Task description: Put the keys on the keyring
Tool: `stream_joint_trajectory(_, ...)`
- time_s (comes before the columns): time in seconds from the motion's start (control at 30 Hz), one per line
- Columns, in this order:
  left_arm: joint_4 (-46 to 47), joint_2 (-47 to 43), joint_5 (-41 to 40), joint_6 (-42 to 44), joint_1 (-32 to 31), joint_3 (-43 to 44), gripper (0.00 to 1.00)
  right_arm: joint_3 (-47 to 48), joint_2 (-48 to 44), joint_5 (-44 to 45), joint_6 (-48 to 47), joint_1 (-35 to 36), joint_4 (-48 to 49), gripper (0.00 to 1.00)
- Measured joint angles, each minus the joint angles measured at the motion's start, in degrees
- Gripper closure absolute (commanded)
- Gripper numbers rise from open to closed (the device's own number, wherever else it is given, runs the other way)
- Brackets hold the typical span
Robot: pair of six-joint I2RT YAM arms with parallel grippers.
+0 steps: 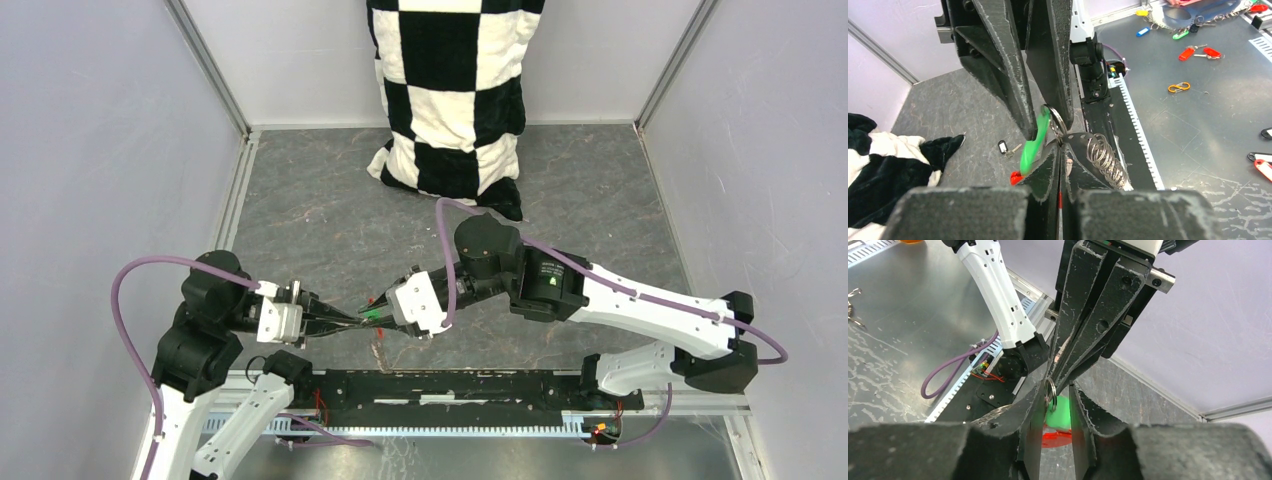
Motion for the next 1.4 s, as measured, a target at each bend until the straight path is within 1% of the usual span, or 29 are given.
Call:
stream_joint_trajectory(0.07,-0.22,-0.04,0.15,0.04,0.00,-0.07,0.98,0.13,0.26,0.04,0.20,-0.13,-0.02,0.57)
stream_joint_trajectory(0.23,-0.17,-0.13,0.72,0.09,0.00,-0.09,0.98,1.27,0.63,0.44,0.42,-0.39,-1.40,0.50)
stream_joint_trajectory(0.63,-0.17,-0.26,2.03,0.11,0.00,-0.13,0.98,3.89,2.08,-0.02,0.59,-1.57,-3.39,0.50)
stream_joint_trajectory(0.9,-0.15,-0.74,2.75,0.15,0.00,-0.63,0.98,5.35,3.06,-4.07,1.64,-3.41,-3.41,0.48)
stream_joint_trajectory(1.2,-0.15,-0.83,3.02,0.63,0.00,-1.57,0.98,7.41,4.42,-8.11,2.67,-4.33,-3.67,0.44)
stream_joint_trajectory(1.33,-0.15,-0.94,3.02,0.66,0.00,-1.60,0.98,5.16,1.81,-8.07,3.72,-6.43,-2.54,0.42)
stream_joint_trajectory(1.4,-0.15,-0.98,3.02,0.66,0.00,-1.60,0.98,1.57,-1.60,-7.87,4.59,-7.74,-1.49,0.46)
